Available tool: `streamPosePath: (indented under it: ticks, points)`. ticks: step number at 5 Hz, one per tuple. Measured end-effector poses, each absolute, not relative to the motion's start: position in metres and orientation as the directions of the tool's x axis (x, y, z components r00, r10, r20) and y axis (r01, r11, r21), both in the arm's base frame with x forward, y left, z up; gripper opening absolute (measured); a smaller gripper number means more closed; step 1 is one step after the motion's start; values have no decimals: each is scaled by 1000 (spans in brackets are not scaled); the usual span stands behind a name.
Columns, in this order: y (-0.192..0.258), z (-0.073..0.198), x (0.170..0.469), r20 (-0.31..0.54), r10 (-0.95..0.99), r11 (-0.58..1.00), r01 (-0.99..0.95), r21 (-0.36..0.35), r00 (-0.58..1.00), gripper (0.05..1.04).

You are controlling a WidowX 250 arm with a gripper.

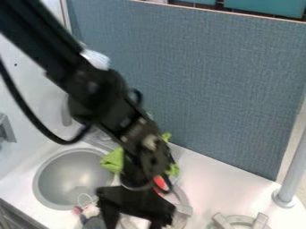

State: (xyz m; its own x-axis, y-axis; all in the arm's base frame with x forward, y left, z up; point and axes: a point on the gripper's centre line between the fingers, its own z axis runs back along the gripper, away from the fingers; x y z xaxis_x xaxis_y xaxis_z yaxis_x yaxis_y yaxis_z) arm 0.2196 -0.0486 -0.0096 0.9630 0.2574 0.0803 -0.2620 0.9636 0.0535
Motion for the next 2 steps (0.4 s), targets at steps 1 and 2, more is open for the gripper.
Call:
streamPosePath:
  ticks: [1,2]
  points:
    - [-57,-26,228,130,208,978,-211,8,970,1003]
    - [-58,-51,231,163,143,989,-145,-1,976,1003]
